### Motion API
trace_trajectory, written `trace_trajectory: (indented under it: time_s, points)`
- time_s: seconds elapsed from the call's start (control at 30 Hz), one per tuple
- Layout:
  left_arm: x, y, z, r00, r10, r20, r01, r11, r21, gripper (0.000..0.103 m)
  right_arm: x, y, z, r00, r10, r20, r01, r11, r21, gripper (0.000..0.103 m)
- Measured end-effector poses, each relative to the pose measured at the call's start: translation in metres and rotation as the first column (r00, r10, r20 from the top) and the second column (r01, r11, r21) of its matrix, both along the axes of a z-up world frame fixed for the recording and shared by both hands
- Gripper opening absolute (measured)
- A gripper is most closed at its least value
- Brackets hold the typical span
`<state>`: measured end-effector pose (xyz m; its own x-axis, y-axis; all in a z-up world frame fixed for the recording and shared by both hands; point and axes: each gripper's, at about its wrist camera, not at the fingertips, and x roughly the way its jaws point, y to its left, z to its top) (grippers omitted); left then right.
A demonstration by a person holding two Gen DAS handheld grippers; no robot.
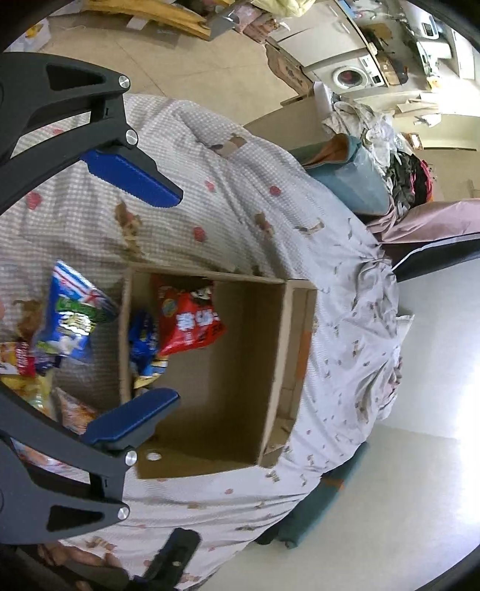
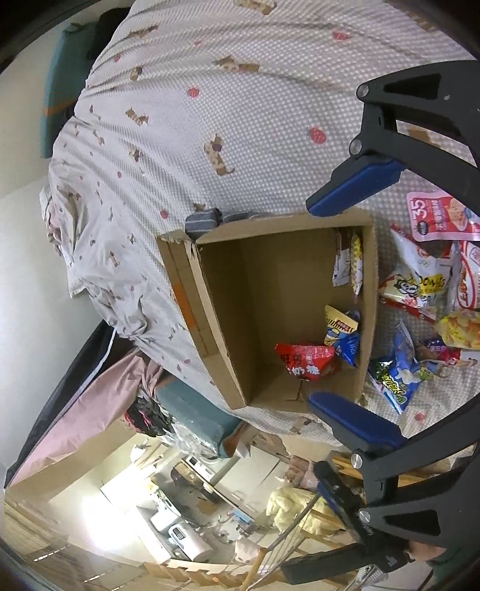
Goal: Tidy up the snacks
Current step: 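Move both tools back toward the snack pile, then grasp the 'FOOD' rice cake packet with left tool while right tool grasps a pink packet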
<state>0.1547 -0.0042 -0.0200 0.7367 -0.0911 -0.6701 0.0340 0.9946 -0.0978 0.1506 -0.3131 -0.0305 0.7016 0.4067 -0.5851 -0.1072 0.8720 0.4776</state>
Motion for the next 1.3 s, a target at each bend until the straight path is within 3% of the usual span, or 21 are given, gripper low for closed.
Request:
trace_trajectory:
  time_s: [0.2, 0.3, 0.57, 0.67, 0.8, 0.9, 1.03, 1.17, 1.23, 1.27, 1.3]
  points:
    - [-0.023, 0.012, -0.010, 0.998, 0.049, -0.051, -0.049, 0.999, -0.011, 0.097, -0.015, -0.001, -0.004, 1.000, -0.016, -0.024, 0.016, 0.999, -0.029, 0.098]
    - [-0.032, 0.024, -0.023, 0.991, 0.065, -0.117, -0.071, 0.996, -0.055, 0.097, -0.027, -0.003, -0.007, 0.998, -0.032, -0.047, 0.031, 0.999, -0.027, 0.098]
    - [-0.041, 0.026, -0.062, 0.957, 0.044, -0.285, -0.069, 0.995, -0.079, 0.097, -0.052, -0.010, -0.023, 0.993, -0.049, -0.111, 0.048, 0.999, -0.013, 0.098]
    - [-0.045, 0.012, -0.089, 0.924, -0.020, -0.381, -0.021, 0.995, -0.102, 0.097, -0.058, -0.012, -0.029, 0.990, -0.056, -0.130, 0.052, 0.998, -0.027, 0.098]
    - [-0.048, -0.017, -0.126, 0.850, -0.115, -0.513, 0.061, 0.991, -0.121, 0.096, -0.063, -0.021, -0.036, 0.983, -0.084, -0.162, 0.077, 0.996, -0.051, 0.098]
    - [-0.051, -0.040, -0.147, 0.803, -0.180, -0.568, 0.129, 0.983, -0.129, 0.083, -0.066, -0.032, -0.041, 0.978, -0.101, -0.181, 0.098, 0.995, -0.021, 0.098]
    - [-0.052, -0.055, -0.164, 0.762, -0.201, -0.616, 0.155, 0.980, -0.129, 0.065, -0.070, -0.041, -0.044, 0.973, -0.126, -0.193, 0.123, 0.992, -0.027, 0.098]
    - [-0.052, -0.061, -0.174, 0.734, -0.218, -0.643, 0.151, 0.976, -0.158, 0.045, -0.064, -0.050, -0.064, 0.942, -0.163, -0.292, 0.150, 0.986, -0.068, 0.098]
    - [-0.053, -0.066, -0.176, 0.728, -0.231, -0.645, 0.153, 0.972, -0.176, 0.037, -0.054, -0.052, -0.086, 0.912, -0.136, -0.387, 0.130, 0.991, -0.043, 0.092]
    - [-0.053, -0.069, -0.177, 0.725, -0.239, -0.646, 0.160, 0.971, -0.180, 0.032, -0.050, -0.051, -0.093, 0.901, -0.114, -0.419, 0.114, 0.993, -0.024, 0.081]
    - [-0.053, -0.072, -0.178, 0.722, -0.249, -0.646, 0.172, 0.968, -0.180, 0.031, -0.045, -0.047, -0.104, 0.883, -0.082, -0.462, 0.090, 0.996, -0.005, 0.077]
